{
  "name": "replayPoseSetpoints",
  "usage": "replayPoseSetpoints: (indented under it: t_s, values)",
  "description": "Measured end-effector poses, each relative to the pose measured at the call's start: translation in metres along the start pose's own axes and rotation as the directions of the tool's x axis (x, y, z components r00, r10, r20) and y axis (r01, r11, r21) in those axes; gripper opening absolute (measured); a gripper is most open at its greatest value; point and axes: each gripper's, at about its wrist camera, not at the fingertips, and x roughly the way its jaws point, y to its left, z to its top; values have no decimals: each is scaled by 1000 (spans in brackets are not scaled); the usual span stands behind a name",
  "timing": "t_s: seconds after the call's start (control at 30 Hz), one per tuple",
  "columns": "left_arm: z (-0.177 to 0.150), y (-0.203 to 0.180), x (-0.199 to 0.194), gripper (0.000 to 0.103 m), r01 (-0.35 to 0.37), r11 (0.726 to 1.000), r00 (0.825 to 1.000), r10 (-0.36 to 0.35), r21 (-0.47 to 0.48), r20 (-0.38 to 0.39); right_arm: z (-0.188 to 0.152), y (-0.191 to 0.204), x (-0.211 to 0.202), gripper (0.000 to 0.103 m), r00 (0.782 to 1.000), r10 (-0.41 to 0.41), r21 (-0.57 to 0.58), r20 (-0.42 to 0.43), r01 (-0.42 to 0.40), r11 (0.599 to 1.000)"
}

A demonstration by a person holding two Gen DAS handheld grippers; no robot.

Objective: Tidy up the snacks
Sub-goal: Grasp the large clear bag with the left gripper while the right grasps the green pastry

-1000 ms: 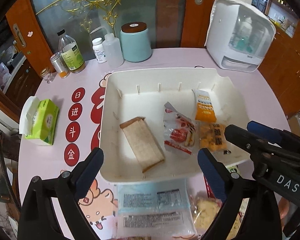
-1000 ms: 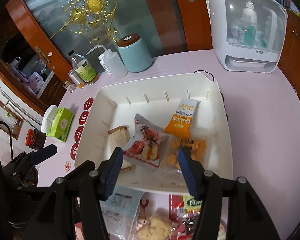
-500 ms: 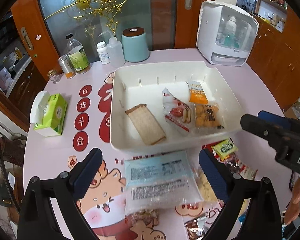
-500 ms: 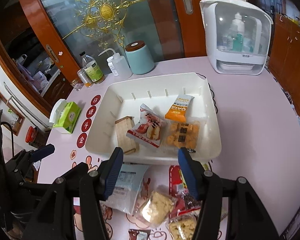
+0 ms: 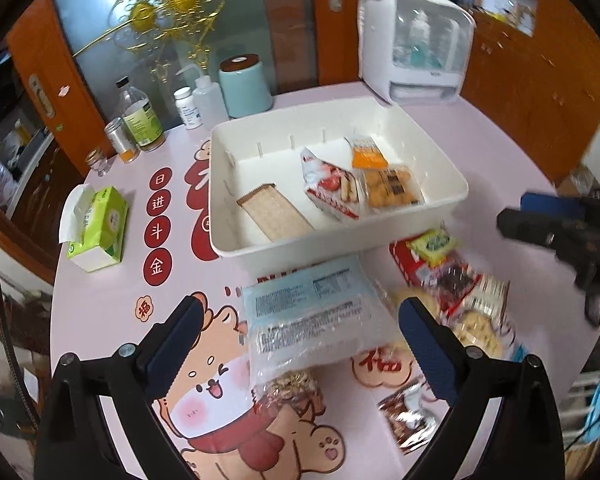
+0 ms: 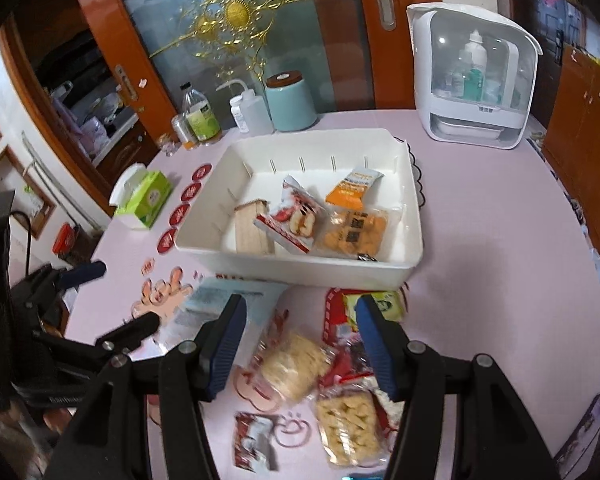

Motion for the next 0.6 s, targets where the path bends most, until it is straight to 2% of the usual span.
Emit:
replayPoseSetpoints:
  t_s: [0.13,0.3,0.47,0.6]
  values:
    - [-14,-5,11,98,15,997,999,-13,79,-32,-13,-20,9,58,999,-15,6,-47,16,1000]
    - [-31,-22,30,98,-48,976,998,57,214,-34,-28,-45,25,58,994,-14,66,-105,21,998]
    - [-42,-36,57,98,-58,960,994,82,273,-78,-36,-71,44,58,988,-39,98,-151,54,994]
    - [-46,-45,79,98,-98,946,988,130,308,-83,-40,-91,64,58,978,-36,130,-207,64,990]
